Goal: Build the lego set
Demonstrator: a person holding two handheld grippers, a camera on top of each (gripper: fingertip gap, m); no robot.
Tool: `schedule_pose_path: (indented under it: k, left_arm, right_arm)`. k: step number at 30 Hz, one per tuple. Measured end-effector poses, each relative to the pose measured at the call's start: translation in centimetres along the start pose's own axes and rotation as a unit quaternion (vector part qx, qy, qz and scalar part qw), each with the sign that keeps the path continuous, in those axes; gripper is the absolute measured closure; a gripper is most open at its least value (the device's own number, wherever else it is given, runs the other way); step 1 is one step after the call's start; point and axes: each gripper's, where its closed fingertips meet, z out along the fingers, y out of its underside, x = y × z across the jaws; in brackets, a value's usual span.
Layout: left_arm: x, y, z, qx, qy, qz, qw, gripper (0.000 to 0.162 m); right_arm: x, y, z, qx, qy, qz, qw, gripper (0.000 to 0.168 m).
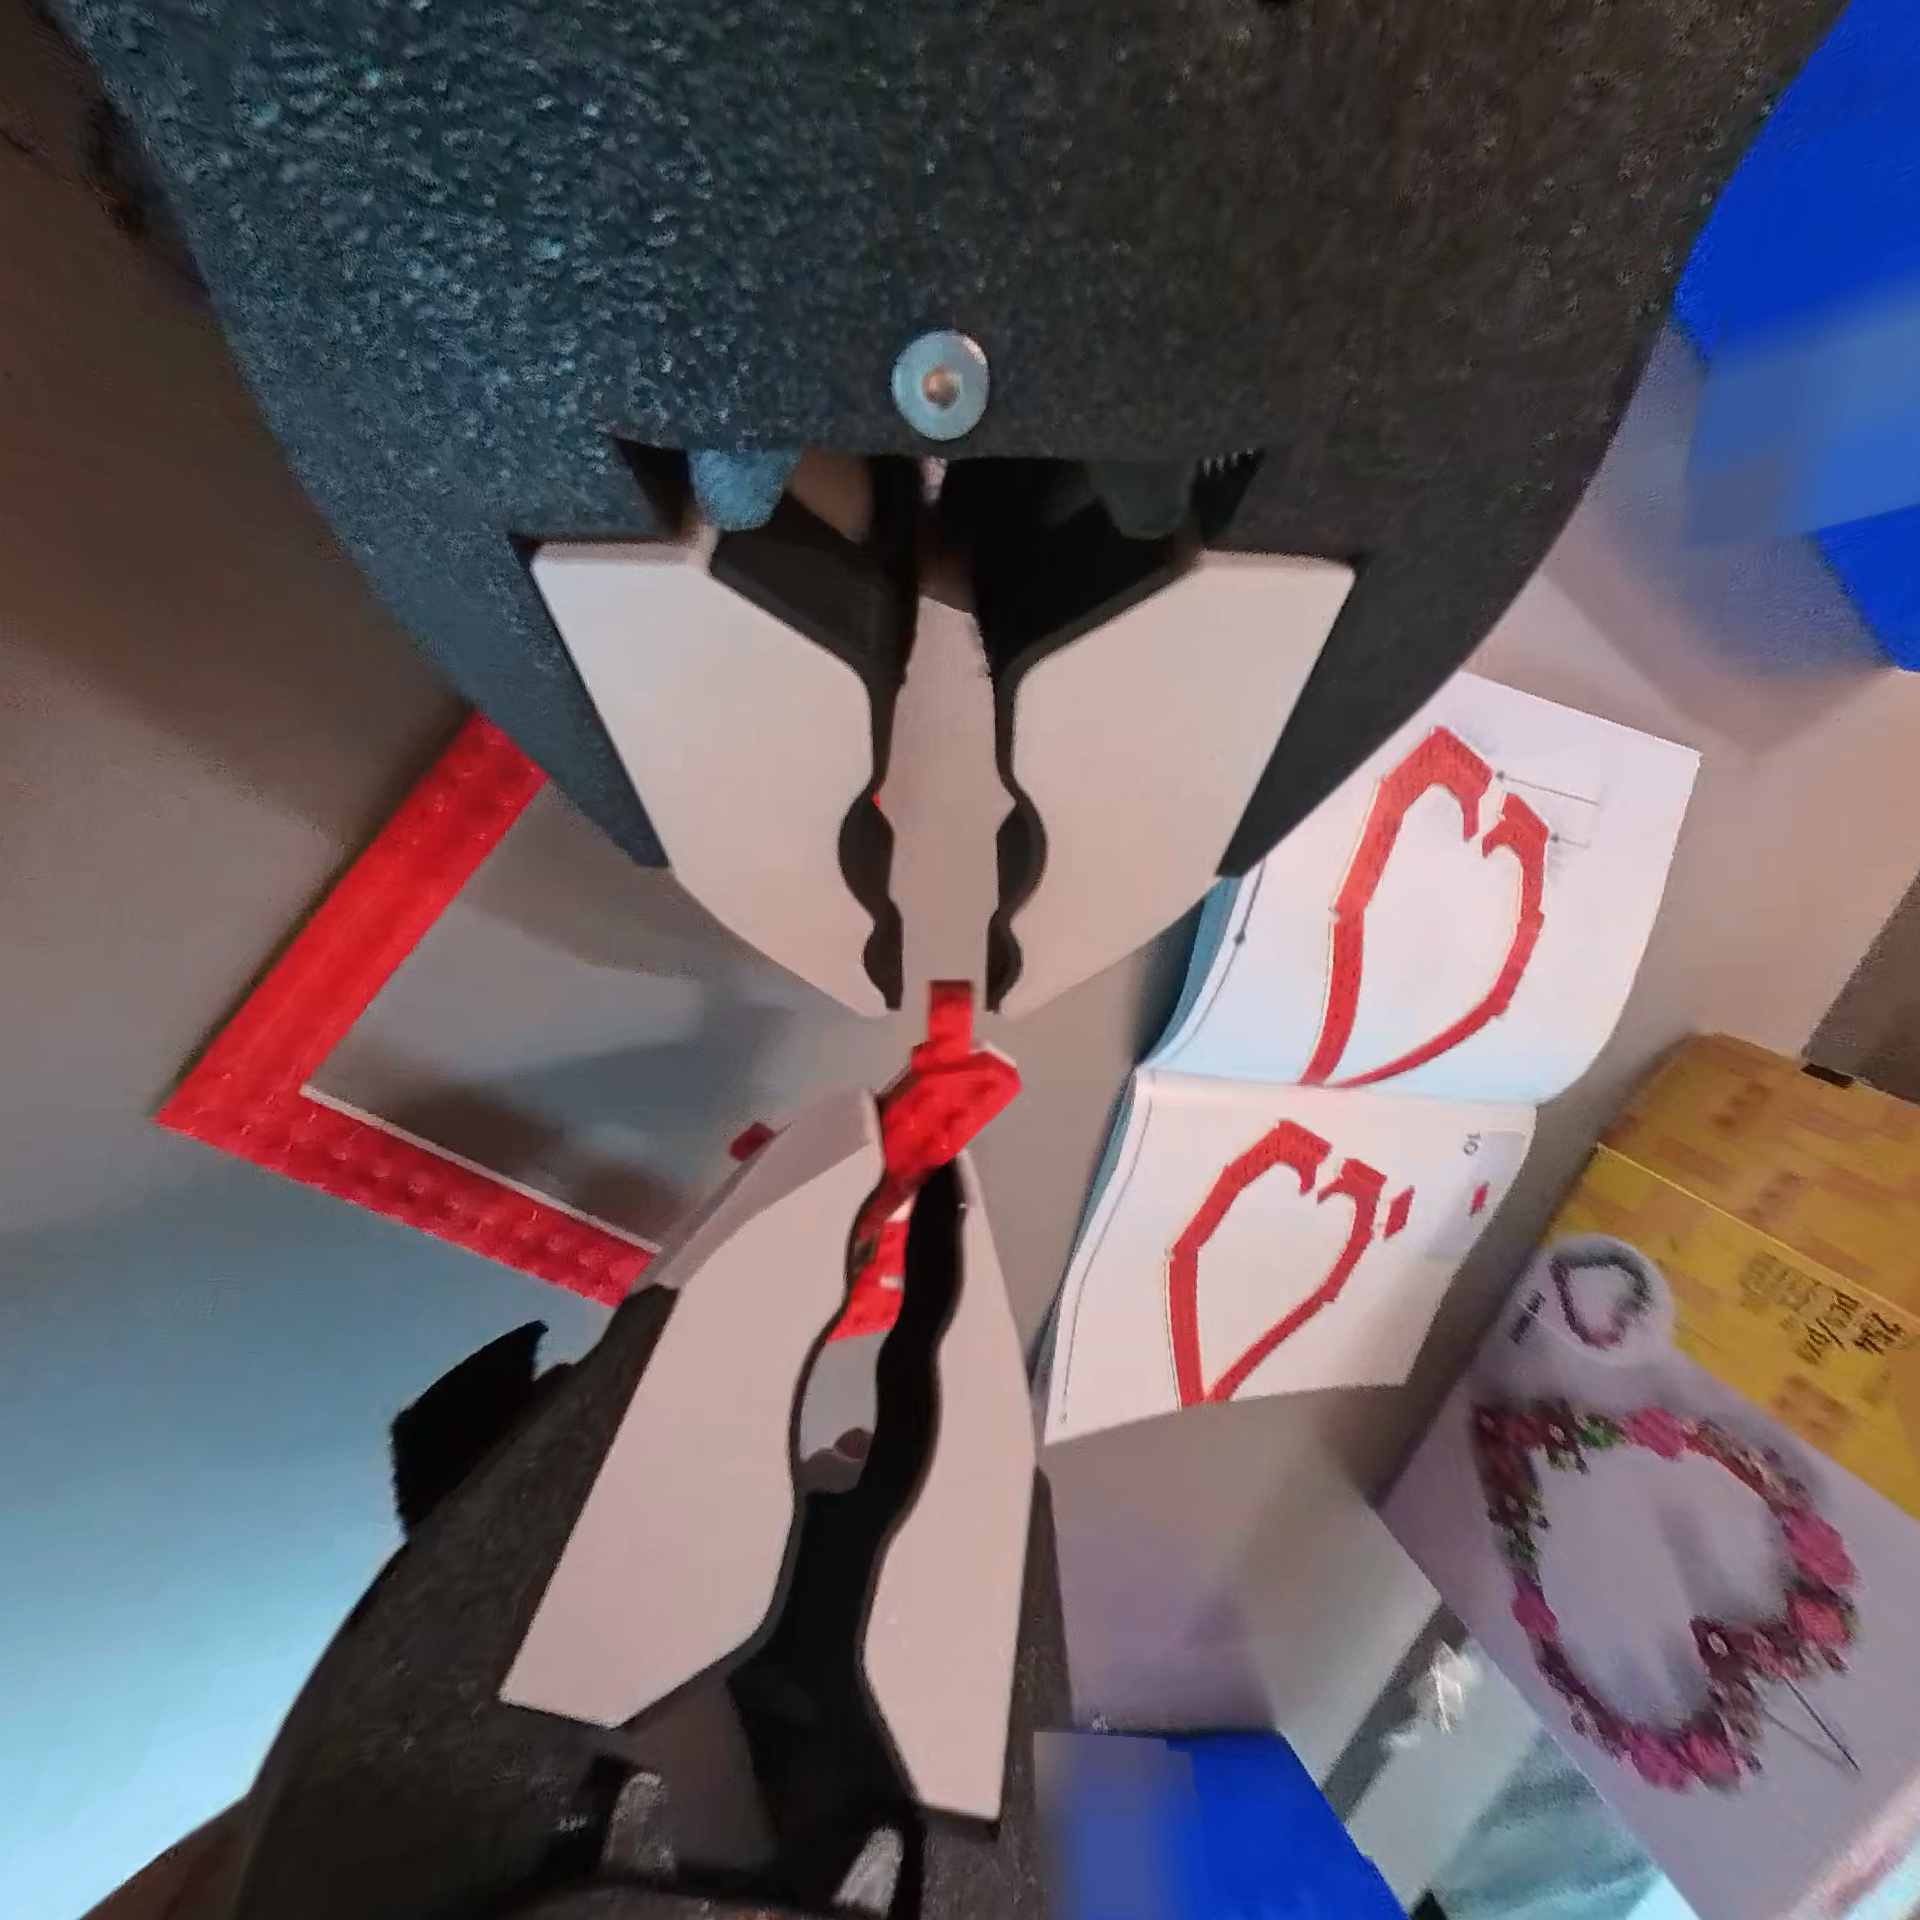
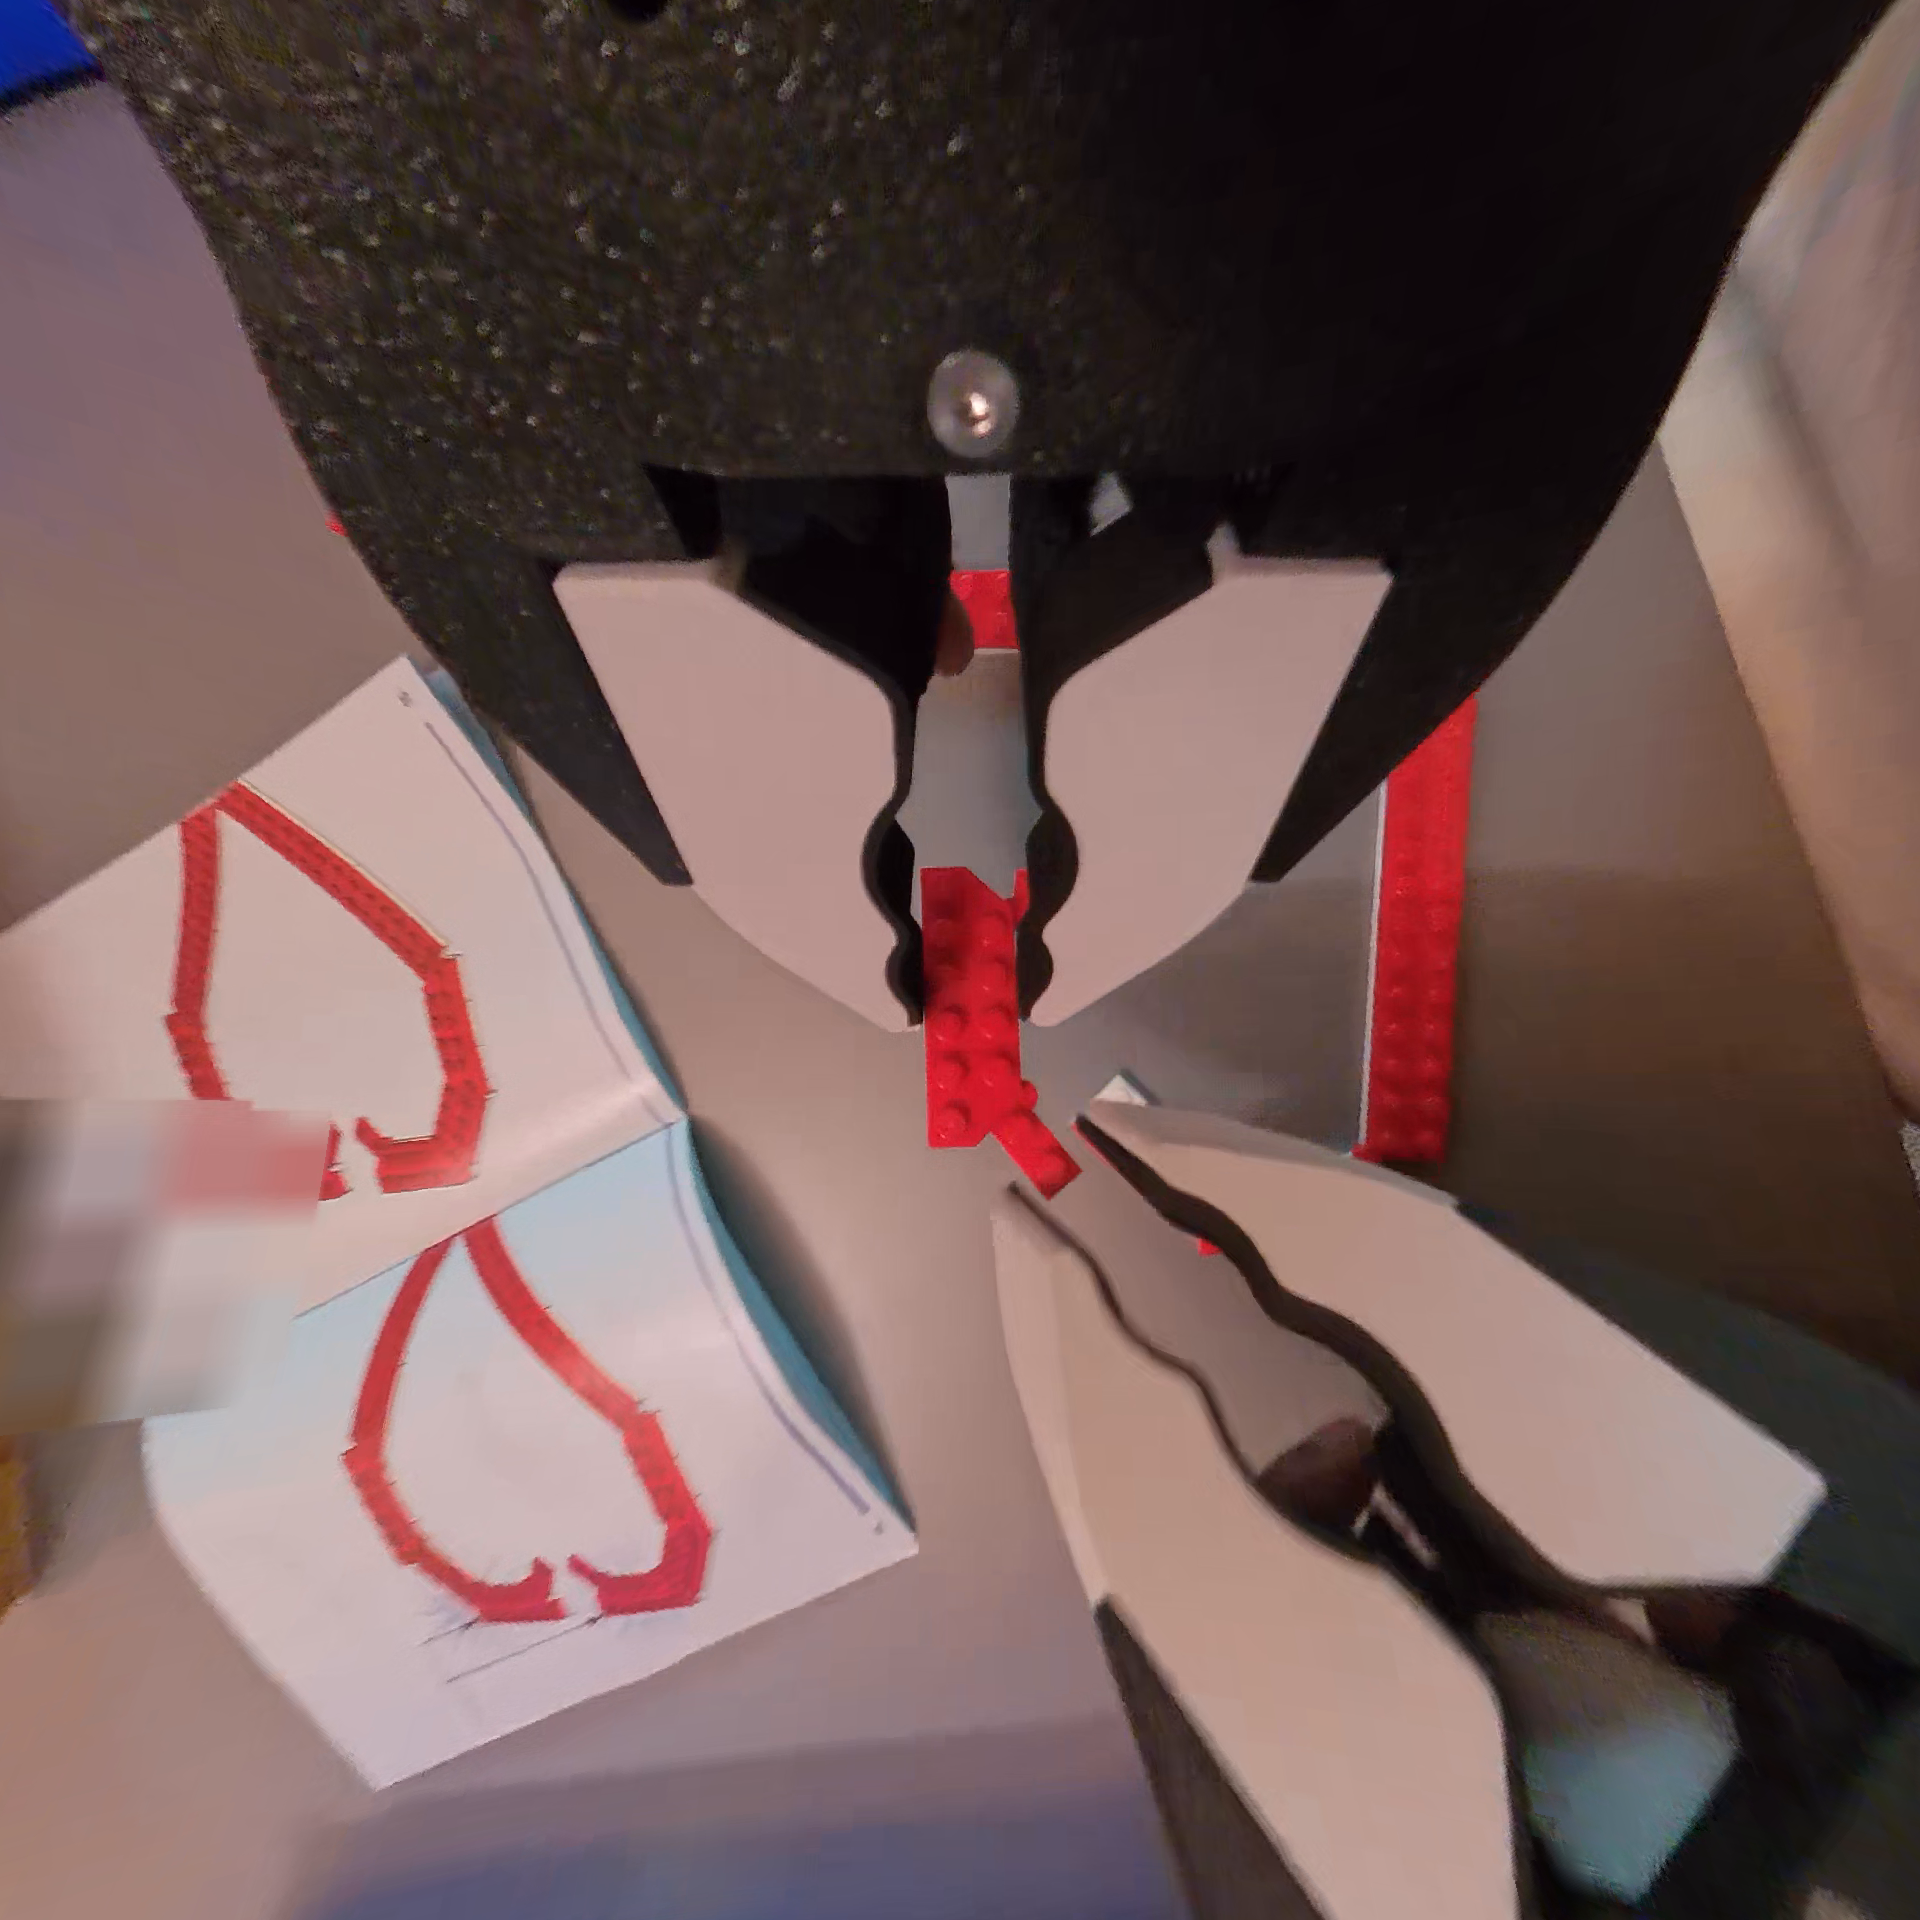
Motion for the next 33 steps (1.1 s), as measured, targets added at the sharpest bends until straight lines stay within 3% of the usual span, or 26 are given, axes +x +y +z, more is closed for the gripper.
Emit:
schedule_pose_path:
  k: [12,15,20,24,27,33]
  left_arm:
    - [-1.3,-1.2,-0.5,0.024,-0.090,-0.052,0.994,0.153]
    - [-0.8,-0.7,-0.8,0.021,-0.065,-0.063,0.996,0.151]
    - [-0.4,3.8,-2.8,-0.055,0.005,-0.123,0.991,0.126]
    - [2.0,6.5,-3.0,-0.086,0.065,-0.133,0.985,0.106]
    - [3.6,5.9,-2.2,-0.056,0.089,-0.170,0.980,0.107]
    - [3.9,5.2,-1.2,-0.050,0.047,-0.264,0.962,0.113]
  right_arm:
    - [0.9,-1.1,-0.8,0.055,0.023,0.073,0.996,0.152]
    - [0.2,-0.9,-0.4,0.046,0.004,0.071,0.996,0.152]
    - [-1.3,2.0,1.7,-0.069,-0.005,0.075,0.995,0.152]
    - [-2.6,2.4,2.8,-0.090,-0.027,0.113,0.989,0.151]
    - [-2.6,2.7,2.9,-0.106,-0.029,0.141,0.984,0.152]
    - [-2.4,3.6,1.4,-0.133,0.001,0.148,0.980,0.152]
